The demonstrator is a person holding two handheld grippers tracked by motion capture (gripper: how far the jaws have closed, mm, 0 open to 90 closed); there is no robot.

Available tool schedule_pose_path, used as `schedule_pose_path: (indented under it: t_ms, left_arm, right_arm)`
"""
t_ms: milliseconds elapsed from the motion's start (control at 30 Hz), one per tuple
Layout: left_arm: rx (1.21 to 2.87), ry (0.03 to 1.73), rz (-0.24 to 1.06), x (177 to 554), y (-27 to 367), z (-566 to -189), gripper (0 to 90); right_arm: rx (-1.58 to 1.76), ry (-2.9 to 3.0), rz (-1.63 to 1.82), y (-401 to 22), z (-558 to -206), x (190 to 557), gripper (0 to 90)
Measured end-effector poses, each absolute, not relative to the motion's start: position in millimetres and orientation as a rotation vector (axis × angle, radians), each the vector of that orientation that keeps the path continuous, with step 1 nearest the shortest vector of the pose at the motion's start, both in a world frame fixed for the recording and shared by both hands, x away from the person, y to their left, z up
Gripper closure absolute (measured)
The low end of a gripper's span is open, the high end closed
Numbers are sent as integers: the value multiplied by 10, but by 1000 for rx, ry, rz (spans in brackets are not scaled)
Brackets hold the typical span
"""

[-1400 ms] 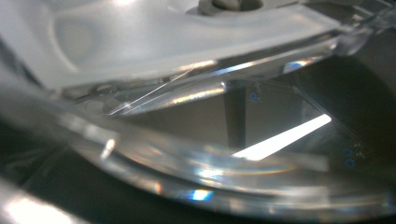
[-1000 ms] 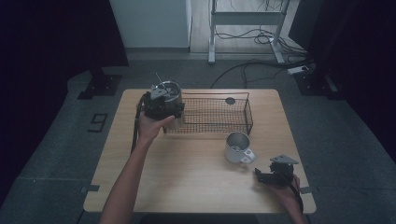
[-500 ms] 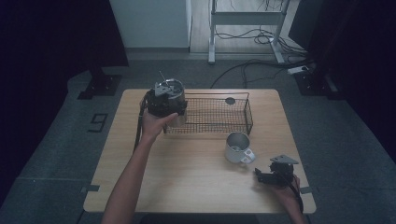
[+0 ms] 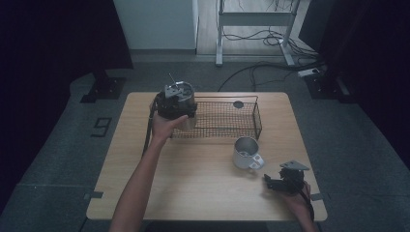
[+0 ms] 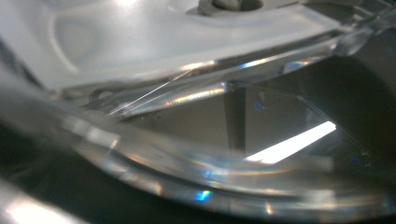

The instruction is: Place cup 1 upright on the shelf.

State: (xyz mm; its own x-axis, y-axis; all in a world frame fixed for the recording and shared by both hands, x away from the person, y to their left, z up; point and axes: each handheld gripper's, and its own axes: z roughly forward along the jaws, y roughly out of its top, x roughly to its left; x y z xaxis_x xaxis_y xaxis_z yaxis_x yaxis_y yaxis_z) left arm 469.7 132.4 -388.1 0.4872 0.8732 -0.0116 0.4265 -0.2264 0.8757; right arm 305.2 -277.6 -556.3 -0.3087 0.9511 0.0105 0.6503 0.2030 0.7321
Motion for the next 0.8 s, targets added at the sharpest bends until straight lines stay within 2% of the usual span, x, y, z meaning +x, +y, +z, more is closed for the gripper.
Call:
schedule_pose_path:
  t_ms: [800]
  left_arm:
    - [1872, 1102, 642, 4940, 1220, -3947, 42]
  right_arm:
    - [1486, 2035, 897, -2777, -5563, 3050, 70]
